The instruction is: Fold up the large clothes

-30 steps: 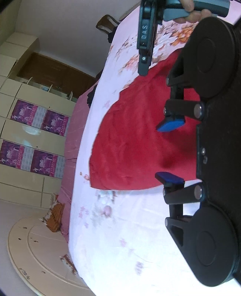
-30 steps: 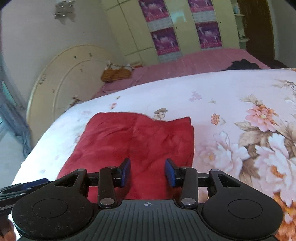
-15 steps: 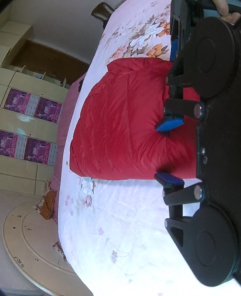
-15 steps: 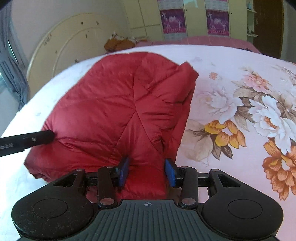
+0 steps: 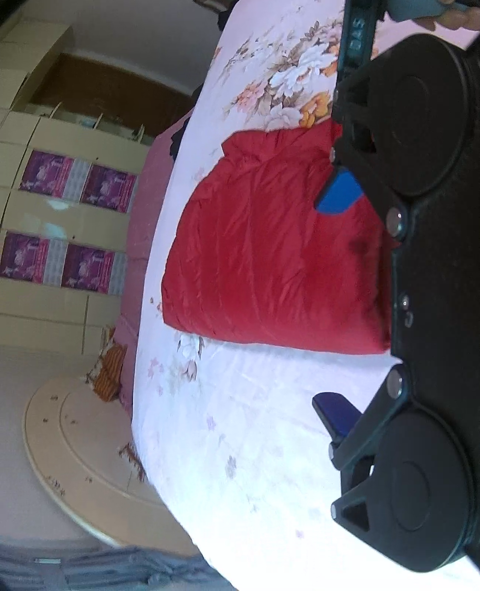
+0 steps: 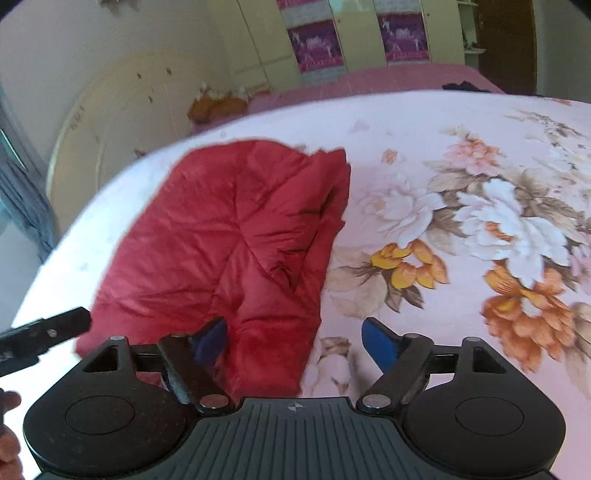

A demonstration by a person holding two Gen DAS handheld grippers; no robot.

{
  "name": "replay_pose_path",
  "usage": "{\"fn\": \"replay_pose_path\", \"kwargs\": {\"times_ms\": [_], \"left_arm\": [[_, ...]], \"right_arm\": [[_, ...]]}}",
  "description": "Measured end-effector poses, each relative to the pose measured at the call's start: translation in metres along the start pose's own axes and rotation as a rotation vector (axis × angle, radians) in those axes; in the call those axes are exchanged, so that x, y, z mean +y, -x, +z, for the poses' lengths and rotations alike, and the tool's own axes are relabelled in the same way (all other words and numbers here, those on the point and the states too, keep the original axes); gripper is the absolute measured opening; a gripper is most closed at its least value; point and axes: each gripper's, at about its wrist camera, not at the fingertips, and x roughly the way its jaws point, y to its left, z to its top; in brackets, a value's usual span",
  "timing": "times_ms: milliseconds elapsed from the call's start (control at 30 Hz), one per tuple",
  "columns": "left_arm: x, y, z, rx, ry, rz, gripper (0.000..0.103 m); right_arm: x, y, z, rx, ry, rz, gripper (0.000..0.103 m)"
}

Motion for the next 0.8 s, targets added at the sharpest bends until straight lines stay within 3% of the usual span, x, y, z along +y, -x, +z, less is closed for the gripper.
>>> {"fn": "replay_pose_path", "kwargs": {"times_ms": [167, 333, 533, 800], "left_arm": [[-0.027, 0.058, -0.019, 0.001, -0.026, 0.085, 0.103], [-0.047, 0.12, -0.042, -0.036, -0.056, 0.03, 0.103], [-0.065, 0.182, -0.065, -0.089, -0.062, 0.015, 0.103], [-0.065, 0.224, -0.082, -0.129, -0.021, 0.031, 0.103]], "right_arm": [[0.006, 0.064, -0.019, -0.055, 0.04, 0.05, 0.089], [0.013, 0.137, -0.049, -0.106, 0.1, 0.071, 0.096], [0.023, 0.212, -0.079, -0.224, 0.177, 0.025, 0.098], [0.025, 0.261, -0.101, -0.335, 0.177, 0.015, 0.099]]}}
